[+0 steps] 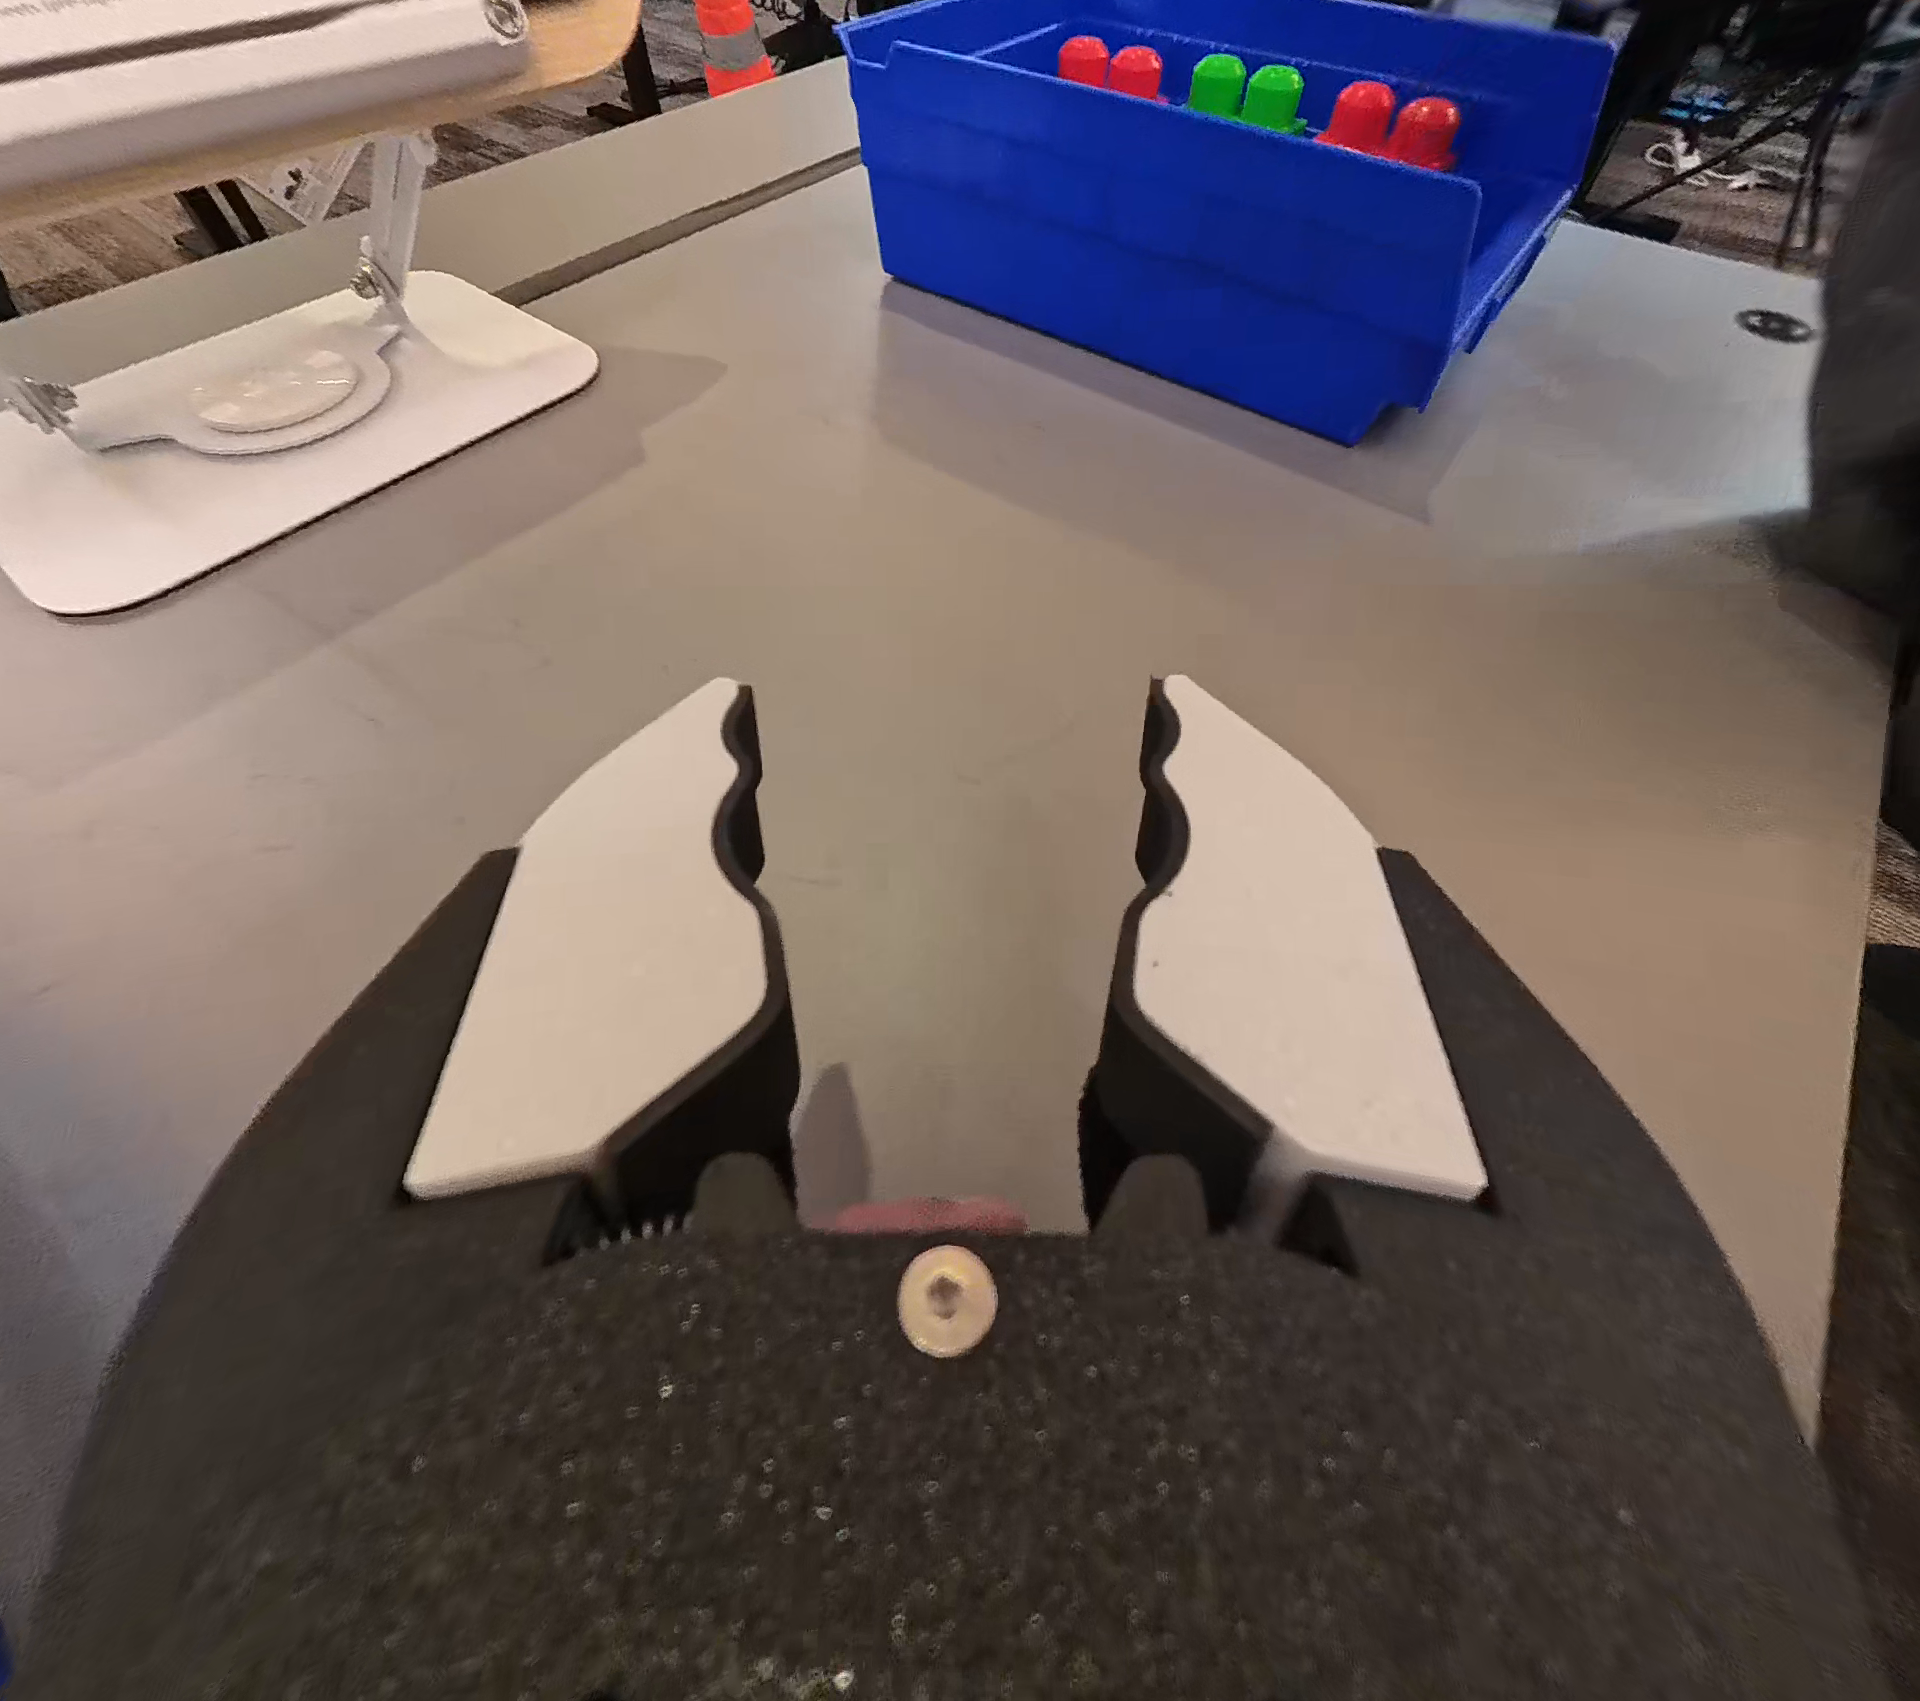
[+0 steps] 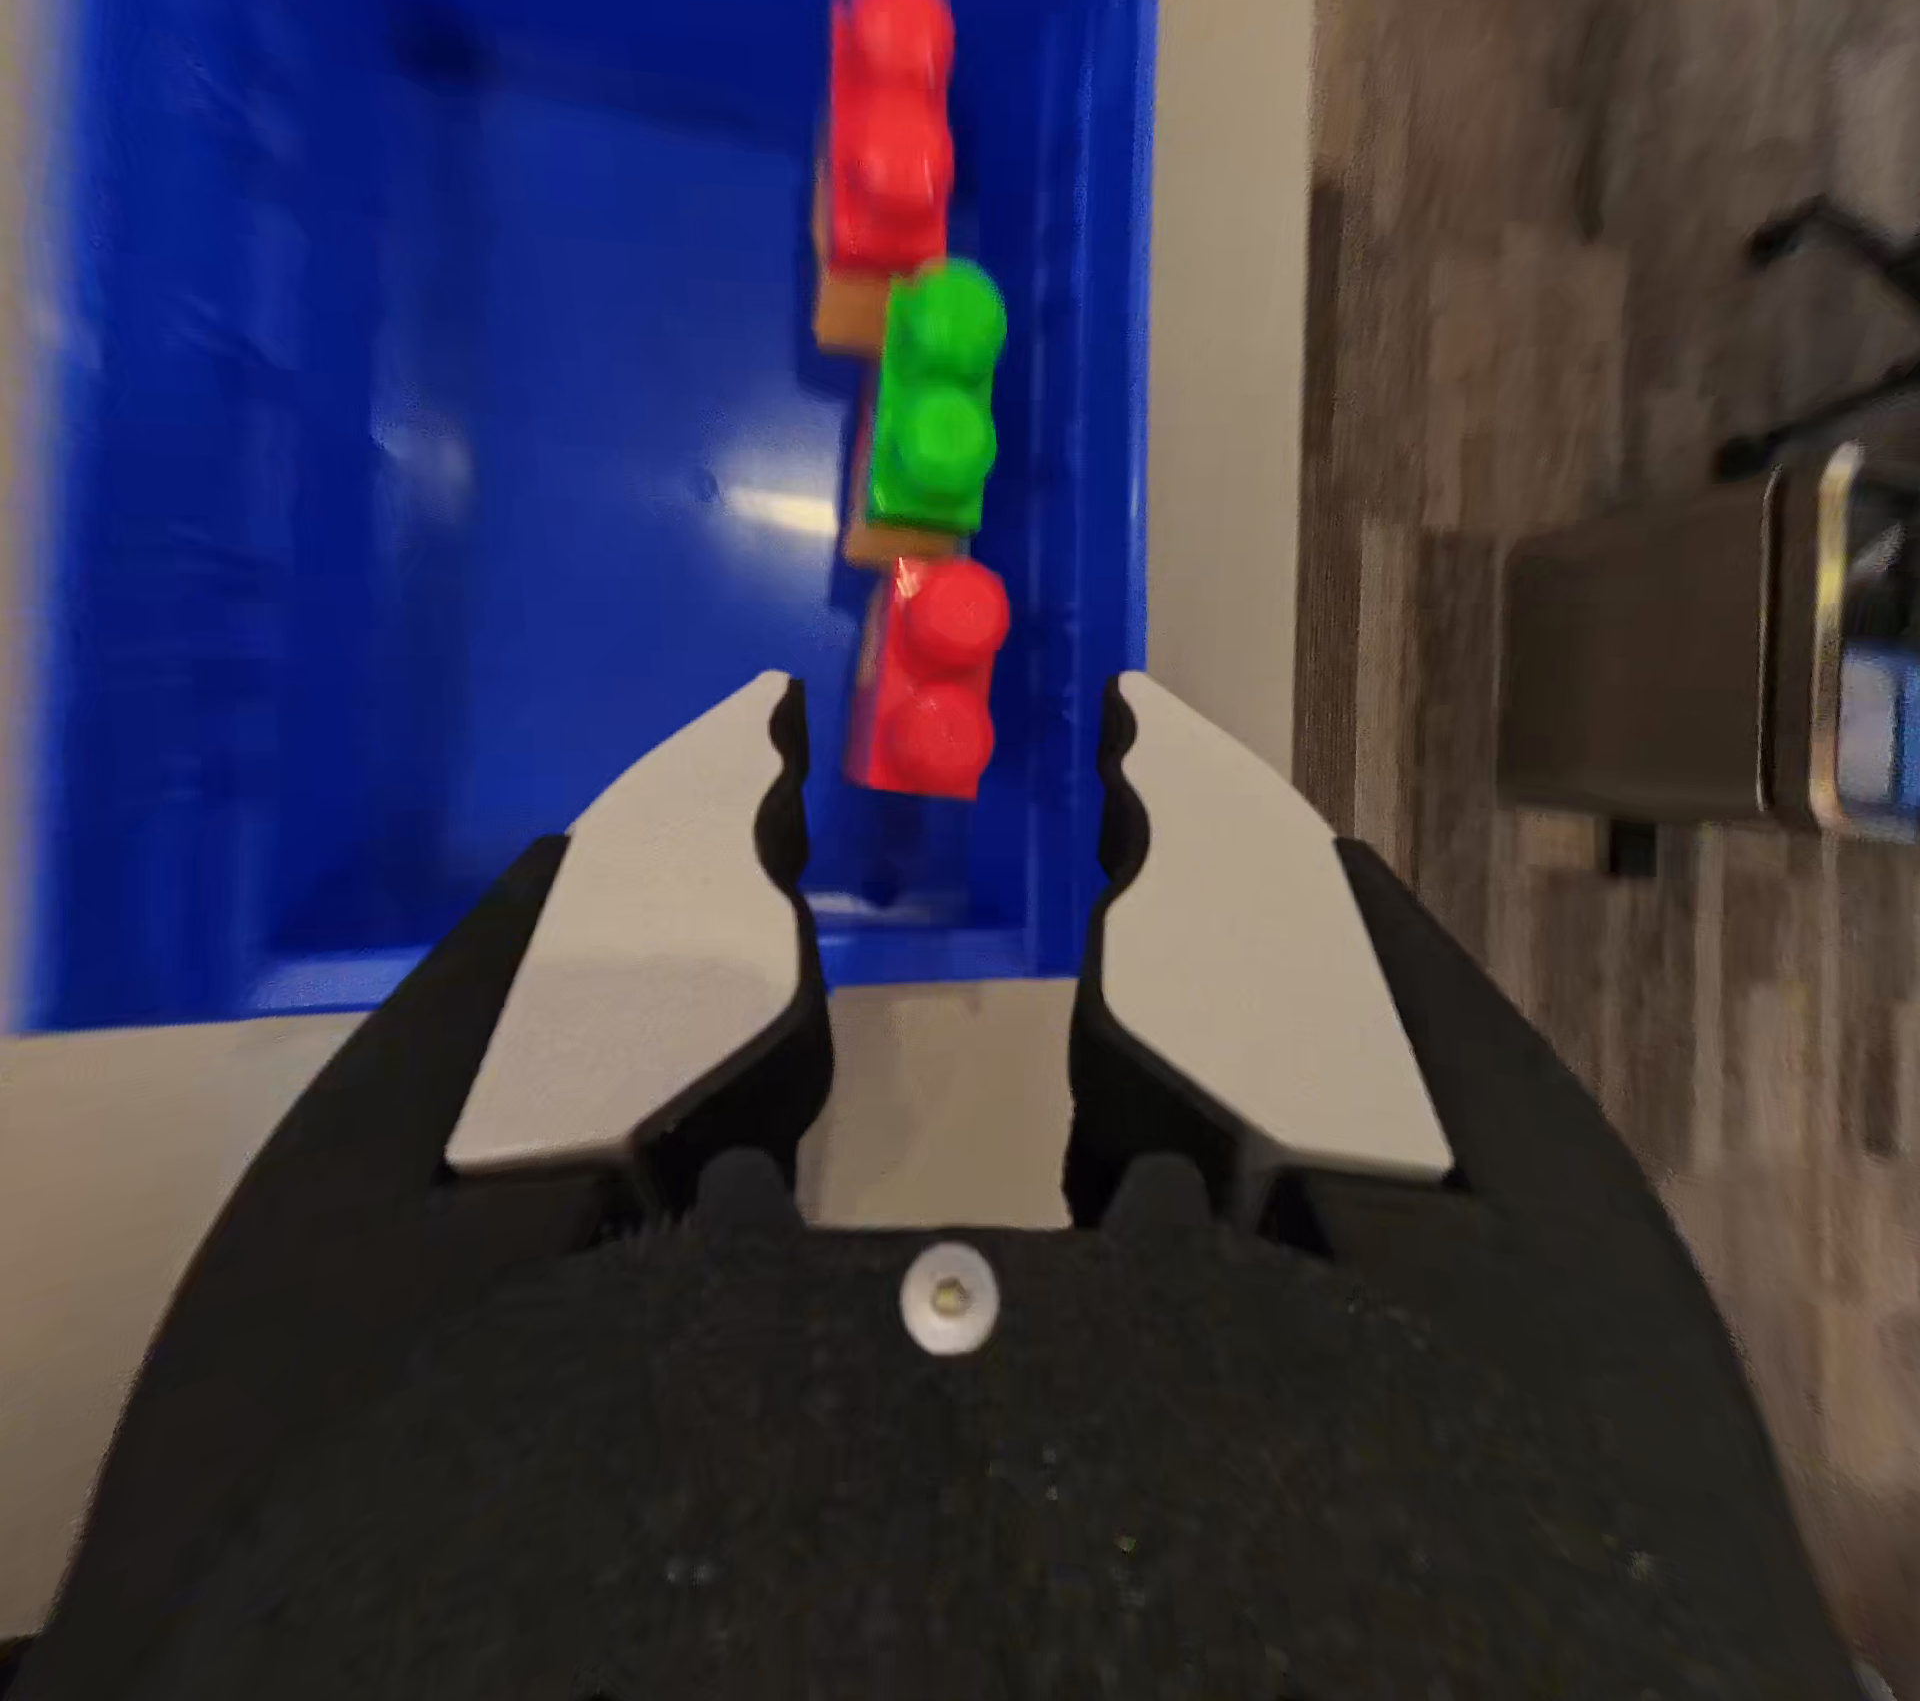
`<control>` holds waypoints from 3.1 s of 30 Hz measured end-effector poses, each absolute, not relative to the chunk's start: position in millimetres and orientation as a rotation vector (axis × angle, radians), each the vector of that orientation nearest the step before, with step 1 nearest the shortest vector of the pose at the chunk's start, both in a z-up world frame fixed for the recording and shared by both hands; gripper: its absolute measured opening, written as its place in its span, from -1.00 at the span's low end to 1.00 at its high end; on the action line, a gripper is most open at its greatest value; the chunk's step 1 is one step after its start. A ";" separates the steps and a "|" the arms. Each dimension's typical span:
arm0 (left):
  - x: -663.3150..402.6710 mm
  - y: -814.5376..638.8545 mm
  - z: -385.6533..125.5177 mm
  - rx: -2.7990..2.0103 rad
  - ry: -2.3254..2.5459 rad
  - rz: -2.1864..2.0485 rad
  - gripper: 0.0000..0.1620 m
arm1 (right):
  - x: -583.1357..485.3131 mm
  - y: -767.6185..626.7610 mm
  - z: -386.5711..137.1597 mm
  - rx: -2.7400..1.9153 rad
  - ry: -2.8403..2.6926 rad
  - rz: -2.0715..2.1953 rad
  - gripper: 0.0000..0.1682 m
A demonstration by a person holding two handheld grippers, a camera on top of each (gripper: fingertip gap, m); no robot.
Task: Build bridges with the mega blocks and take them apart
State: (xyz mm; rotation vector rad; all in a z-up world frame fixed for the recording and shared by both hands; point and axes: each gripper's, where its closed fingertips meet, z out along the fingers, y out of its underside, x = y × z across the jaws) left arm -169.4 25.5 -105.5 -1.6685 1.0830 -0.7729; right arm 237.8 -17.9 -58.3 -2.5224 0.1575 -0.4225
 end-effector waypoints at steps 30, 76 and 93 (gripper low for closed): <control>-189.7 -1.0 -76.6 -1.746 1.178 -0.807 -0.06 | -119.7 92.7 -95.8 -1.716 -0.426 0.727 -0.28; -266.3 75.2 -91.0 -1.558 2.245 -0.477 -0.19 | -116.0 77.8 -74.7 -1.594 -0.399 0.880 -0.38; -179.8 93.4 -179.8 -1.633 2.579 -0.387 -0.19 | -109.2 62.9 -73.4 -1.589 -0.389 0.902 -0.42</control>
